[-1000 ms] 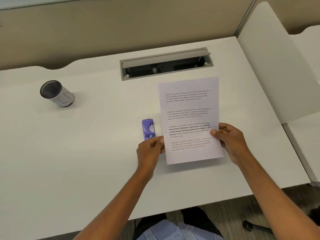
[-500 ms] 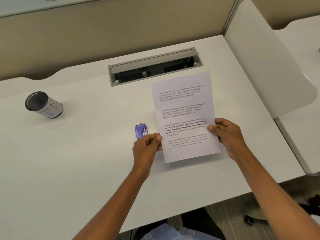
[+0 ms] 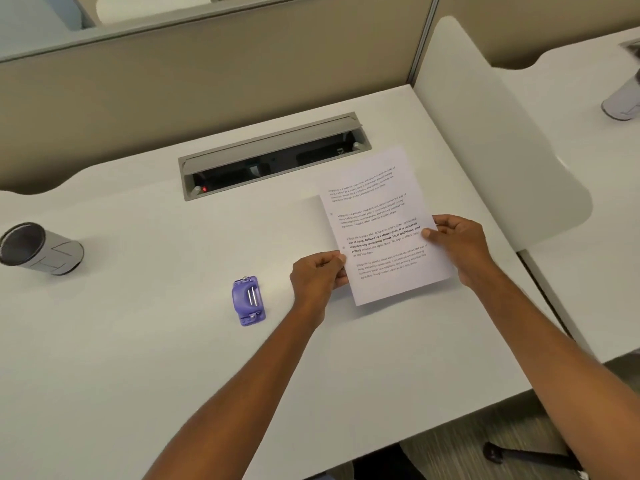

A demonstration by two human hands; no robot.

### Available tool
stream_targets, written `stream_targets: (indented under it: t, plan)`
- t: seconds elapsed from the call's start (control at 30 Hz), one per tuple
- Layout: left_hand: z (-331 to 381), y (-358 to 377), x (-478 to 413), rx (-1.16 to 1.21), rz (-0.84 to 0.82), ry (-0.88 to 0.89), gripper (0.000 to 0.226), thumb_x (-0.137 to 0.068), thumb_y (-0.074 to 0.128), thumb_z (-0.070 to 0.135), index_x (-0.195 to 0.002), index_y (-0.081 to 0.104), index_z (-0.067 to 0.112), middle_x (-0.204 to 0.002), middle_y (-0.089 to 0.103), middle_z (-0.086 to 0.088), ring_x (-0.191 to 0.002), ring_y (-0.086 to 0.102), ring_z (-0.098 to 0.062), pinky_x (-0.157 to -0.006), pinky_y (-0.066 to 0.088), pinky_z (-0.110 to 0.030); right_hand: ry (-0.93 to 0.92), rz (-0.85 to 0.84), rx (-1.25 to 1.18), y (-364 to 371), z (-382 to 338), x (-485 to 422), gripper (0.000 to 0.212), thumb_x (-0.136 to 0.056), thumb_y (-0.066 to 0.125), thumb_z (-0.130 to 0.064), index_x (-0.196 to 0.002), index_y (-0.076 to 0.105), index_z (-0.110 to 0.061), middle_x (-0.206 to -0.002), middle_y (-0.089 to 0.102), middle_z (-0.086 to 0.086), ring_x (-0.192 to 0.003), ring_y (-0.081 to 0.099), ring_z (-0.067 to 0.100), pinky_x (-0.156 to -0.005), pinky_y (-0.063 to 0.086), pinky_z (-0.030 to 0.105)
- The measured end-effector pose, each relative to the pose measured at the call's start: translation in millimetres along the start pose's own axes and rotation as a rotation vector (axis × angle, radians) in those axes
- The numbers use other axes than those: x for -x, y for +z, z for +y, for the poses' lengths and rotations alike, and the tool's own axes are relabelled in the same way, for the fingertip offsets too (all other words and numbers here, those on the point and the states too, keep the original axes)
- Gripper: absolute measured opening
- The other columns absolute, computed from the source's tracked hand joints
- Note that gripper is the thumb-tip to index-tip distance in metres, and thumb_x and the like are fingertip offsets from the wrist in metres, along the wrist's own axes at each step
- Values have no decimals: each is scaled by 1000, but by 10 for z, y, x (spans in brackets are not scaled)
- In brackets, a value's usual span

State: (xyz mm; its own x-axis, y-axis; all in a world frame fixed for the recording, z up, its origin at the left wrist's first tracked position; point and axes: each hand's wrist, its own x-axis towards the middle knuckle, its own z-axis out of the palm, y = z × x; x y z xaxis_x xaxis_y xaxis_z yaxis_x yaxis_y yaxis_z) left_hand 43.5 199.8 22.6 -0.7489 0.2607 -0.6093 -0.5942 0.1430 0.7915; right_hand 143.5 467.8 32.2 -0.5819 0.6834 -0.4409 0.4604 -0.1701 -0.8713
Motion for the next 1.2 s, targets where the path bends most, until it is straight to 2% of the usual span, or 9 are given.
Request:
stream_targets:
  t: [0.17,0.3,0.43,0.6,0.73,0.83,0.93,1.1,1.2]
  plan:
    - [145,505,-272,-1,-19,-28,10,-98,80,10,-103,85,2,-104,87,-12,-97,85,-33,-85,71,-39,-6,86,86,-236,-105,-452,24,-89,85,-3,-96,81,-26,-87,85,-11,-77,81,7,-74,65,27]
    - [218,816,-492,-3,-21,-58,12,-97,81,8,-105,83,-1,-104,86,-16,-101,84,-36,-90,70,-45,-2,131,107,-373,-155,-759,24,-90,83,-1,-109,81,-16,-96,83,-3,-85,79,19,-73,62,25]
    - [237,1078,-668,-4,-19,-88,13,-98,80,6,-106,82,-5,-103,85,-20,-102,84,-39,-92,70,-48,-29,186,171,-438,-158,-995,25,-88,83,0,-107,81,-17,-103,83,5,-85,76,19,-80,61,26]
    - [212,1338,-809,19,-15,-135,14,-97,79,1,-106,80,-10,-103,84,-25,-99,84,-41,-91,70,-51,-32,251,330,-493,-164,-1221,27,-89,80,-4,-114,82,-14,-107,82,6,-99,78,25,-98,64,43]
    - [173,1451,-906,-17,-3,-134,10,-95,81,3,-100,81,-6,-101,84,-25,-77,80,-28,-87,71,-47,-53,324,587,-474,-183,-1280,33,-92,72,-11,-124,78,-19,-124,80,6,-110,74,32,-90,59,38]
    - [158,1499,-953,-55,24,-116,9,-94,82,5,-97,82,-3,-98,85,-23,-70,78,-24,-84,72,-44,-74,354,765,-443,-169,-1290,40,-97,68,-12,-137,70,-14,-137,73,11,-121,69,39,-92,54,42]
    - [142,1525,-968,-80,46,-114,7,-94,83,7,-95,83,-1,-94,85,-20,-69,78,-23,-83,72,-43,-118,372,897,-399,-154,-1272,32,-100,66,-13,-131,69,-5,-133,69,18,-117,67,43,-83,48,40]
    - [123,1535,-959,-118,99,-75,9,-93,85,10,-92,84,1,-82,83,-10,-68,78,-20,-71,71,-32,-149,390,1045,-332,-171,-1217,31,-103,67,-24,-123,70,0,-125,67,23,-118,64,45,-87,53,47]
    - [111,1557,-964,-200,124,0,22,-95,82,15,-83,80,-3,-84,82,-18,-71,78,-30,-78,72,-43,-140,383,1056,-312,-173,-1197,34,-104,67,-24,-126,69,1,-127,65,24,-122,61,44,-88,54,49]
